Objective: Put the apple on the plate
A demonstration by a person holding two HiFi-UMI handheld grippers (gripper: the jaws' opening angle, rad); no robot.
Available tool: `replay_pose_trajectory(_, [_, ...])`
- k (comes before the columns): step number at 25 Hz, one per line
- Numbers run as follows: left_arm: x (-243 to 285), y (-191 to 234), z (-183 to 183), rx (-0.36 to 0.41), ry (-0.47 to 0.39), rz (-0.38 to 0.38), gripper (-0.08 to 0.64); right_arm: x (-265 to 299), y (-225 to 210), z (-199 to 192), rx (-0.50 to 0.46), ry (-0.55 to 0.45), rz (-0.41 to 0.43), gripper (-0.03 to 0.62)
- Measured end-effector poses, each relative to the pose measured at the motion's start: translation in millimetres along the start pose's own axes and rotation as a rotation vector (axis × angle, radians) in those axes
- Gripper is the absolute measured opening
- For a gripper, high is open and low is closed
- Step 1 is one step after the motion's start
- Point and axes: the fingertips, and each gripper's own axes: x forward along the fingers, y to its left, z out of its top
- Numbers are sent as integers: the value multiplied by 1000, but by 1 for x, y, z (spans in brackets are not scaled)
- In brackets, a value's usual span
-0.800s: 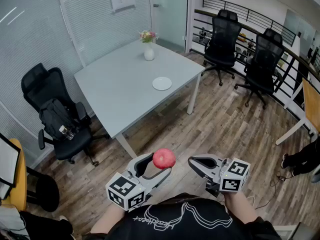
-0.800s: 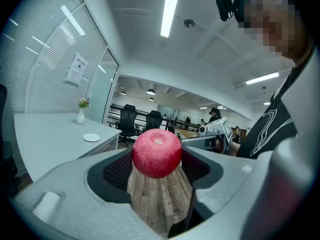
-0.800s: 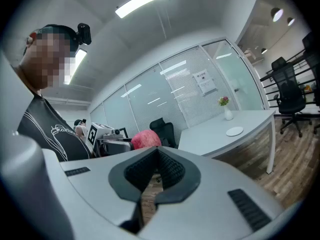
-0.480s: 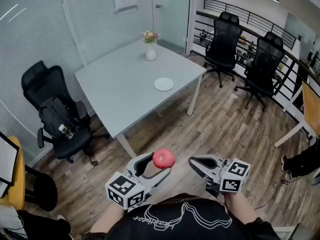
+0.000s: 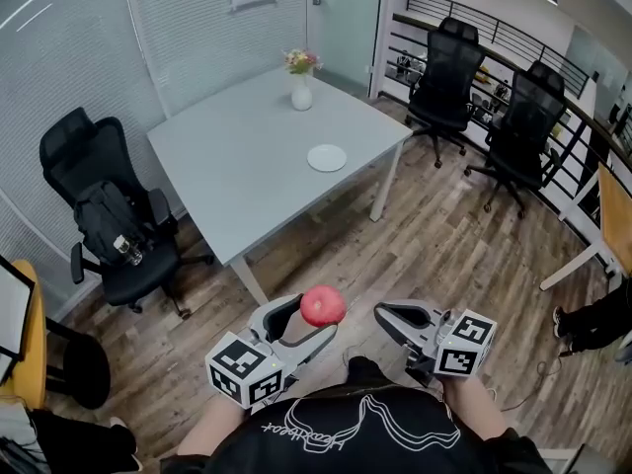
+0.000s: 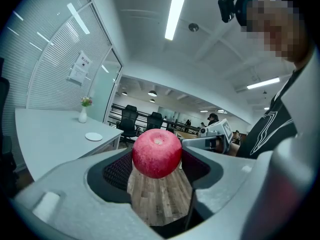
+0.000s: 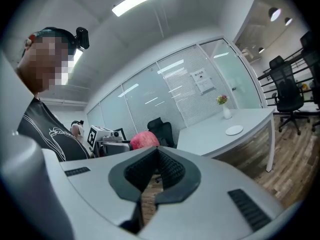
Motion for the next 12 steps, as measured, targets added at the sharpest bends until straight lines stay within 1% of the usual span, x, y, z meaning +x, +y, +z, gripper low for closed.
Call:
replay_pose_trajectory(6, [14,14,4,-13,-10,19,316,7,-19,7,3,-9,17,9])
replay_pose_trajectory(12, [55,40,10,-15,22,32,316,16,-68,18,26,-20,35,9])
